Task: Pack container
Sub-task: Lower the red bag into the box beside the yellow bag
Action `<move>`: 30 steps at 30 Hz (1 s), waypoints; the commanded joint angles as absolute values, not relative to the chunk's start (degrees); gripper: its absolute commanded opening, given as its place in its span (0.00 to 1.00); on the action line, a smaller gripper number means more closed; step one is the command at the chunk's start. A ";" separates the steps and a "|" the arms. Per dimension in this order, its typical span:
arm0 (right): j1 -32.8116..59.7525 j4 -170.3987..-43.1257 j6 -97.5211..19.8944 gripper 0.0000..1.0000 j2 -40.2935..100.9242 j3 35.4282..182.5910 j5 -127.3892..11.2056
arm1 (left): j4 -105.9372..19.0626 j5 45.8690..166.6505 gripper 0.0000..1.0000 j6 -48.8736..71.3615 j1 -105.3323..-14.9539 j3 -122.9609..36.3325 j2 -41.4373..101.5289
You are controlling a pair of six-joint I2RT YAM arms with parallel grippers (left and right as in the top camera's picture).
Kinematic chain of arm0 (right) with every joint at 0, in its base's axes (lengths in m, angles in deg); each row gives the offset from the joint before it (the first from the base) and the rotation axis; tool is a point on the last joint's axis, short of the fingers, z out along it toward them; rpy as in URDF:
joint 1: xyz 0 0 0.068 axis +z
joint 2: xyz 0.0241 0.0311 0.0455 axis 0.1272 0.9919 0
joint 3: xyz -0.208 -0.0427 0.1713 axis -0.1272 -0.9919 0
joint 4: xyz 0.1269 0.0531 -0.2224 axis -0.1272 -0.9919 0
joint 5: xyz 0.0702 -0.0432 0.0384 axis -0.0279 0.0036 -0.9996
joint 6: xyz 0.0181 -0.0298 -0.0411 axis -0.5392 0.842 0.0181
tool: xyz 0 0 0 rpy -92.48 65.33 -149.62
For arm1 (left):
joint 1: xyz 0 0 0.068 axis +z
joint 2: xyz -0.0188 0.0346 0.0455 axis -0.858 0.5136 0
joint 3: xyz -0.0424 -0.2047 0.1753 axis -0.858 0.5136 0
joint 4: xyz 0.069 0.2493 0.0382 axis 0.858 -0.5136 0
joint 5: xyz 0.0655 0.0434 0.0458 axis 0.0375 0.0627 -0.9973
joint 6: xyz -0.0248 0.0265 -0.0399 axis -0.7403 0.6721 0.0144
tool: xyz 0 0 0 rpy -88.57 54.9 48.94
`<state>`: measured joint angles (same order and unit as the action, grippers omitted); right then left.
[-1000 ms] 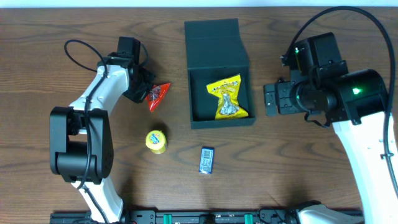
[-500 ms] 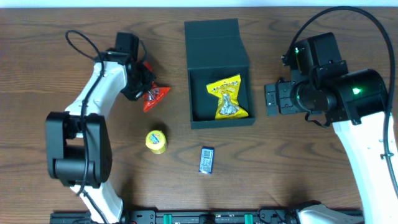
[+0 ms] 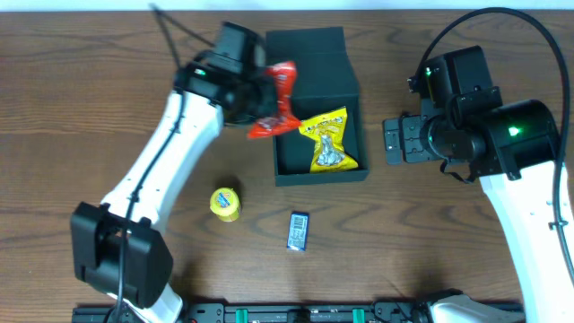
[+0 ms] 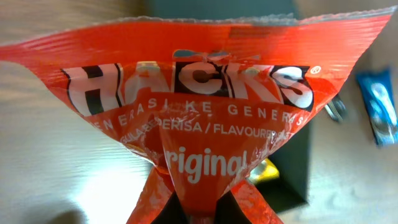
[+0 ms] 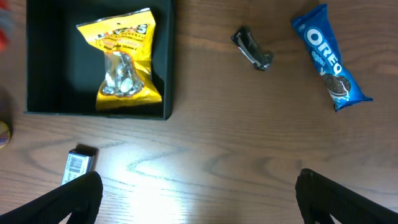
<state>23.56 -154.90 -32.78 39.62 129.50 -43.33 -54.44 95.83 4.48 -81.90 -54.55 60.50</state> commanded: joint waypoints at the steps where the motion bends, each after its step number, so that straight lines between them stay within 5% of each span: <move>1: 23.12 -154.88 -31.95 0.99 39.27 129.28 -42.30 | -52.37 95.97 0.06 9.81 -85.38 -55.44 60.68; 30: 23.12 -155.67 -31.95 0.99 39.27 129.09 -42.32 | -51.25 95.62 0.06 4.26 -91.63 -55.42 80.55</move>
